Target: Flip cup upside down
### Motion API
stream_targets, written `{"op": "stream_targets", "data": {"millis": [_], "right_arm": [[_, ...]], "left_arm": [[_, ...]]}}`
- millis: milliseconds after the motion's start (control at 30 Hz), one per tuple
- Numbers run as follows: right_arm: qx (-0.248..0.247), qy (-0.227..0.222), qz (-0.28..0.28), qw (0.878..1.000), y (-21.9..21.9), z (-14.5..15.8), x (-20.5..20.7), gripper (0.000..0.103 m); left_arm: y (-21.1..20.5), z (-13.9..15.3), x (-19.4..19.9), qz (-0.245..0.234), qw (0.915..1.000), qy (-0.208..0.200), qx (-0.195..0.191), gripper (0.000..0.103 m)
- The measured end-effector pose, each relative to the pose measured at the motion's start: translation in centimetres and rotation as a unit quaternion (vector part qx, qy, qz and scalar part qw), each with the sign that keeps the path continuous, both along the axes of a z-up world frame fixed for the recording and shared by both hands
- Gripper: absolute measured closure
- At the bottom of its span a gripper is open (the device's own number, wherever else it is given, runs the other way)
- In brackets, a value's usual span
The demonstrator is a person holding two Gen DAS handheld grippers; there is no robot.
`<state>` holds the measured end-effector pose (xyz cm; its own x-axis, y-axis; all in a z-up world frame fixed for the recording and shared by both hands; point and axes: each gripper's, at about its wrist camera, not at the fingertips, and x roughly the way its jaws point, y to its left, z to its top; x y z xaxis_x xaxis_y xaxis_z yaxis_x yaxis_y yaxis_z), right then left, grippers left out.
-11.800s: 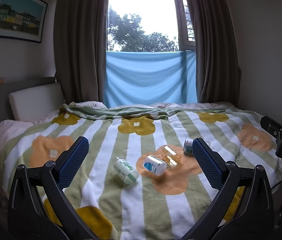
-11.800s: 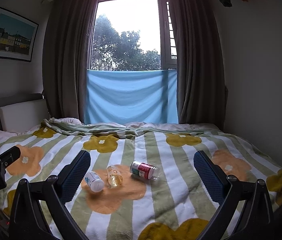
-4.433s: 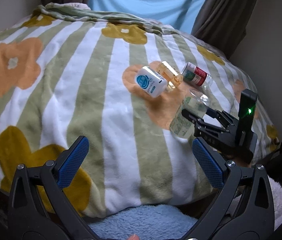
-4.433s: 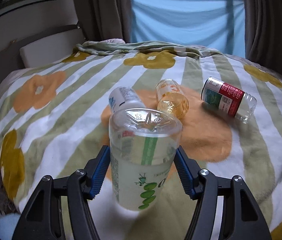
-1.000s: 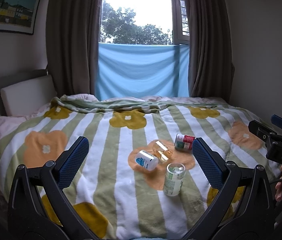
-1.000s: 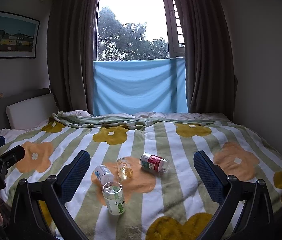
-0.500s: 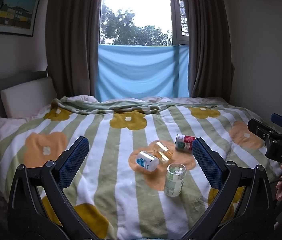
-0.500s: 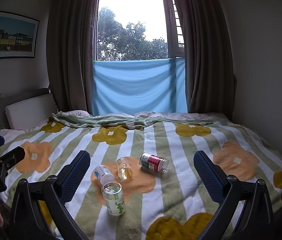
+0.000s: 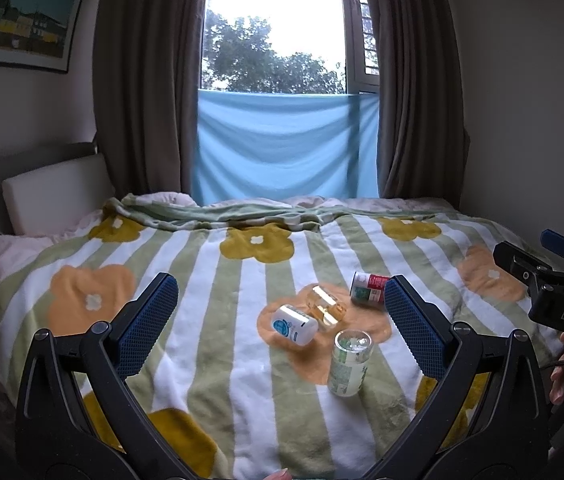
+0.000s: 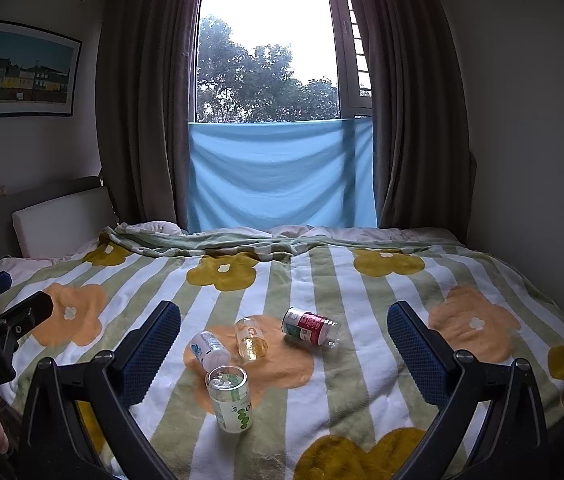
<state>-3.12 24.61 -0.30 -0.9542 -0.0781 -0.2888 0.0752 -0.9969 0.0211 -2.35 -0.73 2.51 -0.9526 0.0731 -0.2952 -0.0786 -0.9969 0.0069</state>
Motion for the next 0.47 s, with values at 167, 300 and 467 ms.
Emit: {"op": "stream_targets", "data": {"millis": [167, 300, 467], "right_arm": [[0.001, 0.001, 0.001, 1.000, -0.31, 0.25, 0.06, 0.000], [-0.001, 0.002, 0.000, 1.000, -0.43, 0.43, 0.03, 0.000], [0.000, 0.002, 0.002, 1.000, -0.49, 0.44, 0.08, 0.000]], "left_arm": [[-0.02, 0.23, 0.17, 0.011, 0.9999, 0.011, 0.000, 0.000], [0.18, 0.32, 0.22, 0.018, 0.9996, 0.018, -0.008, 0.000], [0.37, 0.24, 0.50, 0.014, 0.9996, 0.024, -0.009, 0.000]]}}
